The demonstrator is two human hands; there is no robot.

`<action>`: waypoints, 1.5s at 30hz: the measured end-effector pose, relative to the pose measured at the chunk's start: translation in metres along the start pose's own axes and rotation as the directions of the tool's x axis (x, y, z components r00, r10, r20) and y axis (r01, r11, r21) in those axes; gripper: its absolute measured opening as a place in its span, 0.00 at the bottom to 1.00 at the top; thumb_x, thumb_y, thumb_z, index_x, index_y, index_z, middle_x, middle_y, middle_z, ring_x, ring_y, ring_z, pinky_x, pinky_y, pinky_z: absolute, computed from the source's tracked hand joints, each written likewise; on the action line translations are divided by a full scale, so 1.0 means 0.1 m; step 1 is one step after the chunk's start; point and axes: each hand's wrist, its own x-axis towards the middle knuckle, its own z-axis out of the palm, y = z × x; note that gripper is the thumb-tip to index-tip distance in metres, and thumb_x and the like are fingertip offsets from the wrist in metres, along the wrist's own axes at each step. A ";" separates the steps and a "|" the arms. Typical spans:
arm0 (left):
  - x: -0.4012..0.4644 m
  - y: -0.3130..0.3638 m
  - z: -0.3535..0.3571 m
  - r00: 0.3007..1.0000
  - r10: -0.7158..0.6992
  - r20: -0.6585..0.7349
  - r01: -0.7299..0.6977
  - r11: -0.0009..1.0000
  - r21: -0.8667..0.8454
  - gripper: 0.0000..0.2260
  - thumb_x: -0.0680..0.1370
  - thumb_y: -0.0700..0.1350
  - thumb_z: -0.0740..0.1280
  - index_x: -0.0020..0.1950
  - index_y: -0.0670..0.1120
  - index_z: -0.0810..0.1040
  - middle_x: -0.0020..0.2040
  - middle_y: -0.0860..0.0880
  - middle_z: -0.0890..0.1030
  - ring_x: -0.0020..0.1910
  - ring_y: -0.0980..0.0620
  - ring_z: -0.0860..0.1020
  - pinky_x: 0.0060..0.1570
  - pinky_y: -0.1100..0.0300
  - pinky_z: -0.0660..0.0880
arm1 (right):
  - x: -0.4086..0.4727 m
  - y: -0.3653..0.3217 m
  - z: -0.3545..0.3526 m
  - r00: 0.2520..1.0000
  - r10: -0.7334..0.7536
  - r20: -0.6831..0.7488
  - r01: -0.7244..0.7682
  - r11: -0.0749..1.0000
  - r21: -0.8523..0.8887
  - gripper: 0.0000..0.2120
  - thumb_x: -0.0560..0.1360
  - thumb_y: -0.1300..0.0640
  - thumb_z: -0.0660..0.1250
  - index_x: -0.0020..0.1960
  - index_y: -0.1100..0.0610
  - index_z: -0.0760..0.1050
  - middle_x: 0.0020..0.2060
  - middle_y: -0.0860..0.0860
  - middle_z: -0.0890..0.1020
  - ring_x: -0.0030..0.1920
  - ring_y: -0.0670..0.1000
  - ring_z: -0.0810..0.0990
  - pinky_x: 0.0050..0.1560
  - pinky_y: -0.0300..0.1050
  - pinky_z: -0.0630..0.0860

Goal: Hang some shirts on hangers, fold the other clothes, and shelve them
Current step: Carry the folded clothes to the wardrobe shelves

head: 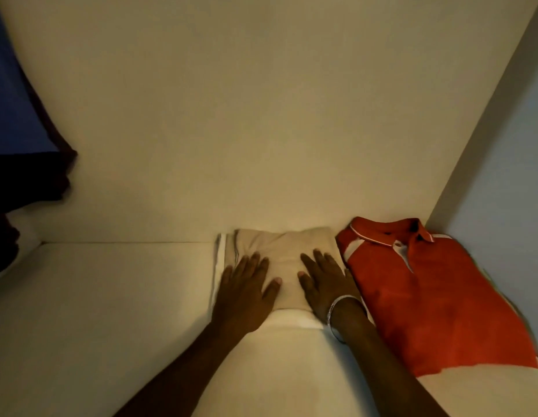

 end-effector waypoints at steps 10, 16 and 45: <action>-0.06 0.03 0.07 0.995 -0.004 -0.104 0.005 1.000 0.007 0.48 0.69 0.76 0.26 0.82 0.57 0.53 0.83 0.54 0.53 0.82 0.53 0.51 0.80 0.51 0.46 | -0.03 0.04 0.03 0.997 -0.003 -0.072 0.006 0.999 0.039 0.27 0.82 0.36 0.45 0.80 0.38 0.48 0.81 0.43 0.47 0.81 0.48 0.44 0.79 0.58 0.44; 0.00 0.15 -0.12 0.998 -0.039 -0.040 0.039 0.999 0.005 0.29 0.82 0.65 0.49 0.81 0.55 0.59 0.82 0.51 0.59 0.80 0.50 0.56 0.79 0.45 0.47 | -0.20 0.08 -0.14 0.975 0.047 -0.217 0.037 0.928 0.370 0.23 0.83 0.42 0.58 0.75 0.49 0.69 0.76 0.49 0.68 0.78 0.52 0.62 0.77 0.49 0.56; -5.59 1.64 0.37 -0.111 0.990 -0.090 -0.610 -0.139 -0.780 0.11 0.78 0.46 0.72 0.61 0.51 0.81 0.54 0.51 0.83 0.51 0.50 0.81 0.48 0.52 0.79 | -7.74 -1.95 1.01 -0.513 0.660 -0.549 -0.642 0.130 0.756 0.21 0.81 0.40 0.60 0.68 0.51 0.74 0.61 0.51 0.81 0.62 0.51 0.77 0.61 0.48 0.75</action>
